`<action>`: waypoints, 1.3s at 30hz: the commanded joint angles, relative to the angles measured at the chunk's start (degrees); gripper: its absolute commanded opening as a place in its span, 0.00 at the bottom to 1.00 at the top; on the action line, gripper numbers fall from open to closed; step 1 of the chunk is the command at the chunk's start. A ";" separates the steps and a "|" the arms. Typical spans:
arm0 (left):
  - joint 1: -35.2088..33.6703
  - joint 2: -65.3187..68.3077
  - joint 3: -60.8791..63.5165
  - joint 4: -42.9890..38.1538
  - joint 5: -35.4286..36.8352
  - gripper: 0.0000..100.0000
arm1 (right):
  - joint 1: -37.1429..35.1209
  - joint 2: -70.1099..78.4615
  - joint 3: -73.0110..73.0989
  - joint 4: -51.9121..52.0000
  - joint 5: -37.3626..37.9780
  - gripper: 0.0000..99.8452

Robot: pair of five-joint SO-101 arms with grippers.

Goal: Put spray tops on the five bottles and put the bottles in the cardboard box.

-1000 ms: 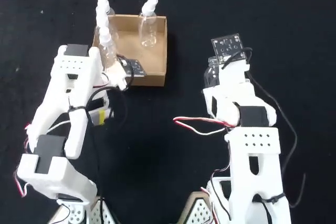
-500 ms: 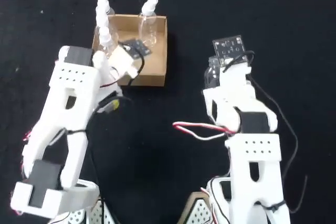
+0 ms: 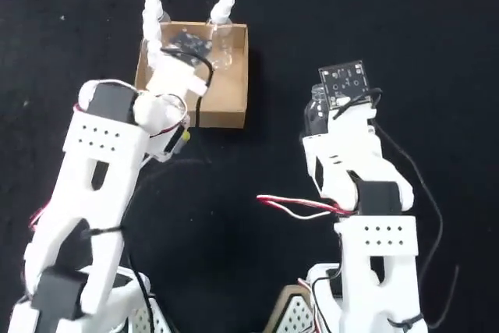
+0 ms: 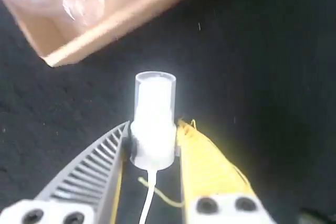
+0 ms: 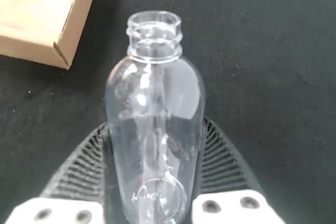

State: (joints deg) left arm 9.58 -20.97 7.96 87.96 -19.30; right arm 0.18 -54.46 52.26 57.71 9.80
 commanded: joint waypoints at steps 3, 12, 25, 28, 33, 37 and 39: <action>0.66 -9.32 4.62 -8.26 15.82 0.03 | -1.41 -3.91 0.66 -1.32 -0.35 0.04; -1.63 -21.27 14.64 -17.85 32.53 0.03 | -6.77 -13.85 5.85 -1.67 -0.35 0.04; -9.98 -39.56 31.87 -39.03 50.55 0.03 | -12.31 -19.47 9.89 -2.37 -0.35 0.04; -11.91 -43.52 36.00 -43.25 52.75 0.03 | -13.45 -19.74 12.09 -5.01 -0.35 0.04; -14.37 -49.14 41.10 -48.00 55.91 0.03 | -15.21 -21.23 16.13 -9.58 -0.35 0.04; -14.90 -53.10 43.03 -49.49 57.76 0.03 | -17.32 -23.25 18.15 -10.37 0.09 0.04; -14.90 -54.77 43.38 -49.23 59.16 0.03 | -18.73 -24.31 18.95 -10.37 0.18 0.04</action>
State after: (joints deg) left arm -4.57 -71.60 51.82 40.13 37.41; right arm -16.18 -76.44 71.25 49.45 9.80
